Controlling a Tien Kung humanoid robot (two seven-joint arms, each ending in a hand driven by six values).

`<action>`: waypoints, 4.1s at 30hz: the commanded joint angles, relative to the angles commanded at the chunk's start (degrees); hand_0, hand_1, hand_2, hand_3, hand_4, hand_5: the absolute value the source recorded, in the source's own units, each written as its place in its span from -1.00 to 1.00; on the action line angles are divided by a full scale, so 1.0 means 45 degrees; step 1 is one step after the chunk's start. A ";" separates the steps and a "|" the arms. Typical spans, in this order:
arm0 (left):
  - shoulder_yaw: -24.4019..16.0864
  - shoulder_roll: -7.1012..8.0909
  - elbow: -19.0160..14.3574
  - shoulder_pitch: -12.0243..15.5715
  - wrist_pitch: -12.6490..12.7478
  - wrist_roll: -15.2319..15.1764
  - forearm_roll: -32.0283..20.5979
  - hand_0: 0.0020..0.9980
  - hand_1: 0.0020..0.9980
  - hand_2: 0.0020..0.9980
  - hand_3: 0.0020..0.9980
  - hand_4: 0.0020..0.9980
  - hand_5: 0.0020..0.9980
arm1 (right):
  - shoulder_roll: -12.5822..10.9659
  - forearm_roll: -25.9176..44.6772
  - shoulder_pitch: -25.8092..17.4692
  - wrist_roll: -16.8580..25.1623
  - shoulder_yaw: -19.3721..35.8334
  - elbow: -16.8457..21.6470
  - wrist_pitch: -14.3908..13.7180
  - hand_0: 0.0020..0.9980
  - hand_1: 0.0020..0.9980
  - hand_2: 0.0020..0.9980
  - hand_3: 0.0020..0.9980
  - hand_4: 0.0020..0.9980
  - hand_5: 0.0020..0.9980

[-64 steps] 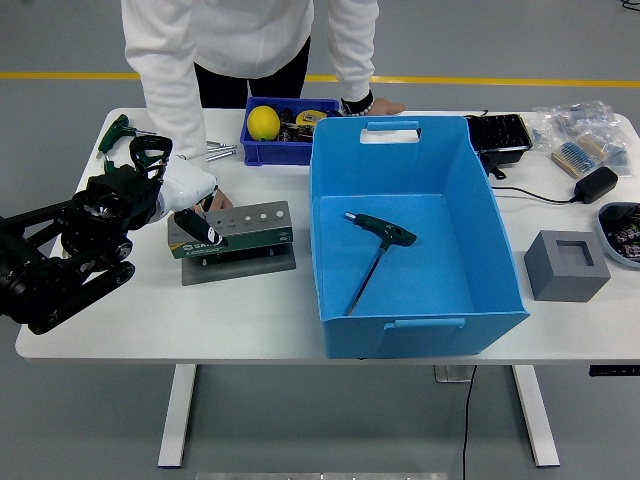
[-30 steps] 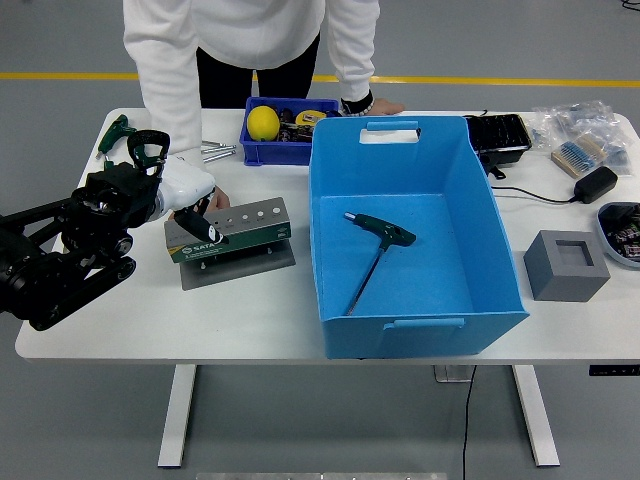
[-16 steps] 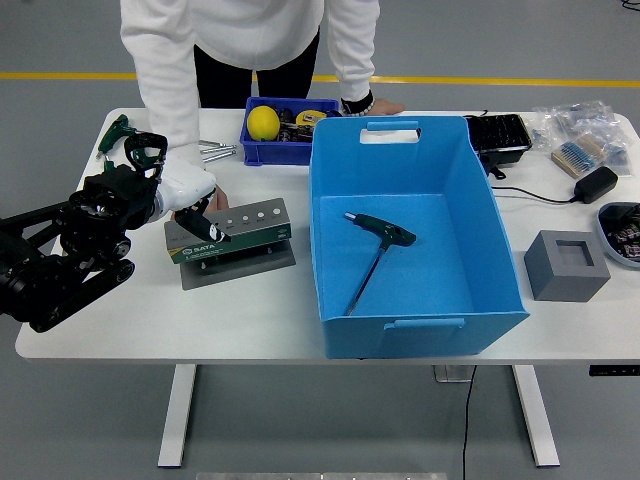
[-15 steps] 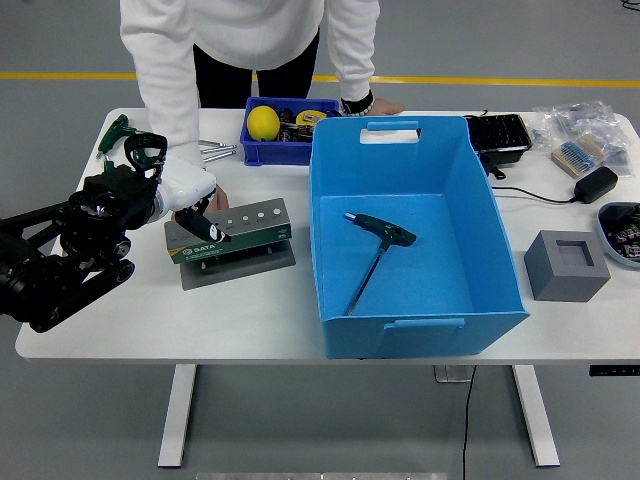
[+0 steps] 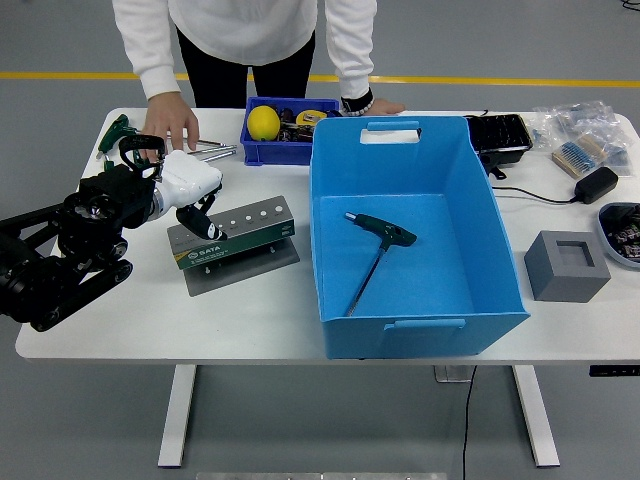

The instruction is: Lift tool from toolbox,place it in box,lift tool from toolbox,place it in box

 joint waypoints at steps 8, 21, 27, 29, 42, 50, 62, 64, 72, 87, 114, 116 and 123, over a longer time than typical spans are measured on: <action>-0.0057 0.0044 0.0255 0.0012 0.1096 -0.0569 0.0116 -0.66 -0.94 -0.83 -0.86 0.70 -0.33 | -0.0002 0.0036 0.0017 0.0013 -0.0019 -0.0006 0.0005 0.41 0.35 0.44 0.10 0.58 0.38; -0.0328 0.0090 0.0400 0.0031 0.2529 -0.1603 0.0140 -0.73 -1.00 -0.92 -0.89 0.63 -0.23 | -0.0002 0.0038 0.0036 0.0017 -0.0016 -0.0010 0.0007 0.41 0.35 0.44 0.10 0.58 0.38; -0.0526 0.0167 0.0421 -0.0001 0.2851 -0.1800 0.0035 -0.77 -1.00 -0.95 -0.89 0.57 -0.18 | -0.0008 0.0007 0.0040 0.0009 -0.0004 -0.0011 0.0009 0.41 0.35 0.44 0.10 0.58 0.38; -0.0582 0.0192 0.0414 -0.0021 0.2865 -0.1851 0.0011 -0.77 -1.00 -0.95 -0.89 0.57 -0.18 | -0.0009 -0.0003 0.0042 0.0007 0.0000 -0.0011 0.0009 0.41 0.35 0.44 0.10 0.58 0.38; -0.1074 0.0458 -0.0368 -0.0157 0.2694 -0.2064 0.0222 -0.78 -1.00 -0.96 -0.90 0.48 -0.05 | -0.0005 0.0002 0.0028 0.0010 -0.0001 -0.0022 0.0011 0.41 0.35 0.44 0.10 0.58 0.38; -0.1623 0.0689 -0.1307 -0.0290 0.2431 -0.1881 0.0237 -0.77 -1.00 -0.96 -0.90 0.42 0.17 | -0.0004 -0.0021 0.0010 -0.0003 -0.0001 -0.0026 0.0015 0.40 0.35 0.44 0.10 0.58 0.38; -0.1963 0.0842 -0.1903 -0.0344 0.2147 -0.1735 0.0074 -0.78 -1.00 -0.97 -0.90 0.41 0.28 | -0.0008 0.0026 -0.0005 0.0010 -0.0021 -0.0024 0.0021 0.41 0.35 0.44 0.10 0.57 0.38; -0.2059 0.0876 -0.2079 -0.0341 0.2102 -0.1714 0.0059 -0.78 -1.00 -0.97 -0.90 0.41 0.28 | -0.0007 0.0022 -0.0009 0.0010 -0.0019 -0.0024 0.0020 0.41 0.35 0.44 0.10 0.57 0.38; -0.3179 0.0774 -0.3150 -0.0267 0.2293 -0.1787 0.0020 -0.79 -1.00 -0.98 -0.91 0.44 0.11 | 0.0016 -0.0121 -0.0062 -0.0035 0.0074 -0.0027 0.0001 0.40 0.35 0.44 0.10 0.57 0.38; -0.4129 -0.0473 -0.4962 0.0005 0.2547 -0.1704 -0.0476 -0.78 -1.00 -0.98 -0.91 0.42 0.22 | 0.0033 -0.0261 -0.0093 -0.0067 0.0160 -0.0011 -0.0029 0.40 0.35 0.44 0.10 0.57 0.38; -0.2768 -0.3476 -0.2249 0.0846 0.4956 -0.4489 -0.2738 -0.85 -1.00 -0.97 -0.91 0.47 0.23 | -0.0160 -0.0470 0.0331 -0.0074 0.0159 0.0068 -0.0032 0.41 0.35 0.44 0.10 0.57 0.38; -0.2683 -0.3586 -0.1924 0.0835 0.5190 -0.4626 -0.2775 -0.85 -1.00 -0.97 -0.91 0.47 0.23 | -0.0159 -0.0497 0.0327 -0.0084 0.0171 0.0070 -0.0035 0.41 0.35 0.44 0.10 0.57 0.38; -0.2251 -0.3757 -0.1183 0.0924 0.5211 -0.4527 -0.3553 -0.71 -0.93 -0.81 -0.71 0.47 0.15 | -0.0158 -0.0477 0.0308 -0.0070 0.0167 0.0066 -0.0037 0.41 0.35 0.44 0.10 0.57 0.38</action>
